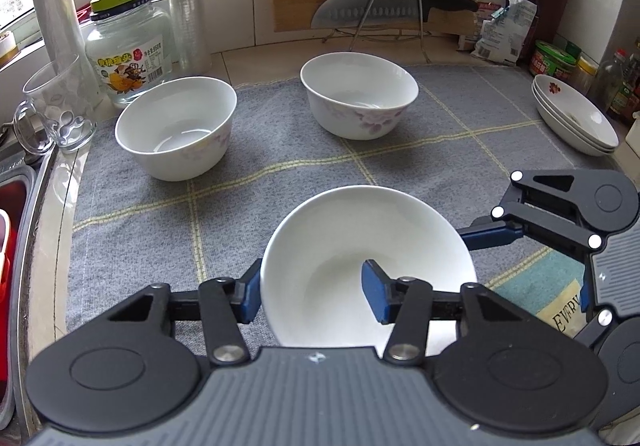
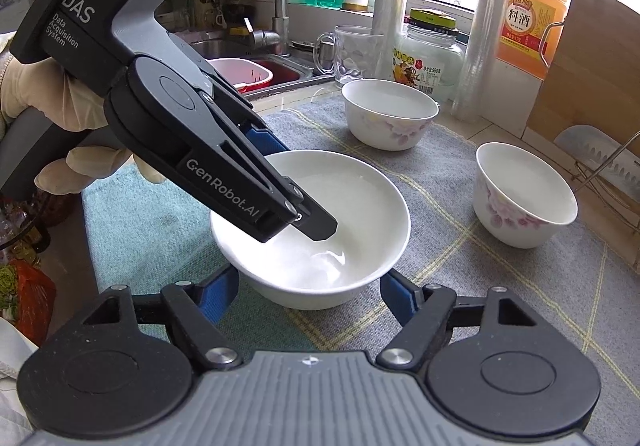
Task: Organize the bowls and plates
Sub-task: 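Lift and carry the white bowl across the towel with the left gripper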
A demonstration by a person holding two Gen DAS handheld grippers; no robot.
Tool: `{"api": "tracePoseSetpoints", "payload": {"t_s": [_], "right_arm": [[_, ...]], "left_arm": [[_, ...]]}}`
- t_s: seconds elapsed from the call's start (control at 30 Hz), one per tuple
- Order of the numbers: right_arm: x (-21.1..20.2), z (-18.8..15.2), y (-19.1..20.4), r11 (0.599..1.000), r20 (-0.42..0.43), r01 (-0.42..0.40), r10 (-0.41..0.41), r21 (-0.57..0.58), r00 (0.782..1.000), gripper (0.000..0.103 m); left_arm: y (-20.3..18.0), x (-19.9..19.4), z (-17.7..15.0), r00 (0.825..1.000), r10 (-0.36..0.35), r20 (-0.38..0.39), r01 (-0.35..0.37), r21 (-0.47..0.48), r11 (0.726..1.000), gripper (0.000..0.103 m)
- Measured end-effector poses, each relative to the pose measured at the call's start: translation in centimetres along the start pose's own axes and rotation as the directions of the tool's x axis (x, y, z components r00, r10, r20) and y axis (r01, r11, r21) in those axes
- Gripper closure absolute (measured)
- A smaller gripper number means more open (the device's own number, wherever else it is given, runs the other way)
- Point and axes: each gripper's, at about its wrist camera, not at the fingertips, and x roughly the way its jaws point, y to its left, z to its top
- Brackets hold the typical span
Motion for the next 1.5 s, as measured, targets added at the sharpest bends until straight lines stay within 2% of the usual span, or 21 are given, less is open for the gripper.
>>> {"api": "tracePoseSetpoints", "payload": {"t_s": [0.23, 0.57, 1.03, 1.5], "right_arm": [[-0.7, -0.2, 0.0, 1.000, -0.014, 0.019, -0.019, 0.001, 1.000, 0.022], [-2.8, -1.2, -1.1, 0.996, -0.028, 0.078, -0.077, 0.036, 0.997, 0.022], [-5.8, -3.7, -3.5, 0.974, -0.064, 0.194, -0.188, 0.115, 0.980, 0.022], [-7.0, -5.7, -5.7, 0.949, -0.115, 0.252, -0.233, 0.189, 0.966, 0.022]], "left_arm": [[-1.2, -0.5, 0.3, 1.000, -0.013, 0.012, 0.013, 0.034, 0.999, 0.053], [-3.8, 0.3, 2.1, 0.996, -0.083, 0.023, 0.080, 0.091, 0.993, 0.053], [-7.8, 2.5, 4.4, 0.982, -0.187, 0.011, 0.182, 0.174, 0.968, 0.053], [-10.7, 4.7, 5.5, 0.969, -0.246, -0.023, 0.245, 0.213, 0.946, 0.053]]}}
